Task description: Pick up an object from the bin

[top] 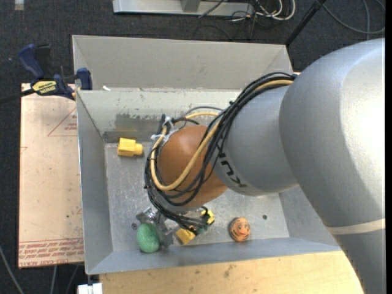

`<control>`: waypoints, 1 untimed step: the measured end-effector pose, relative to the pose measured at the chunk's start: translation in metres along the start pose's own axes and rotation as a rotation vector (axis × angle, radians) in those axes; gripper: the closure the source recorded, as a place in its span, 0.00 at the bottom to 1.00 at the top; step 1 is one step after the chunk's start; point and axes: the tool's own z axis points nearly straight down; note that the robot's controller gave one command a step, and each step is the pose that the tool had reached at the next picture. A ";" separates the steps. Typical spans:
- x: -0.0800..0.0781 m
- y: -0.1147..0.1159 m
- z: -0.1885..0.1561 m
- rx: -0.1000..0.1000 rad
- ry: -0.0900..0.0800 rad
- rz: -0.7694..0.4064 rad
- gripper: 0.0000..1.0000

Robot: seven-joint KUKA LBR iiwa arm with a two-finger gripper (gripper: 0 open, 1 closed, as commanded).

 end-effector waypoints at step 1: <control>0.000 0.000 0.000 0.000 0.000 0.000 1.00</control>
Offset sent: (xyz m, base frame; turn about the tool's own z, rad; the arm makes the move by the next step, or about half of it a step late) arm -0.0036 0.0329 0.1009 -0.0043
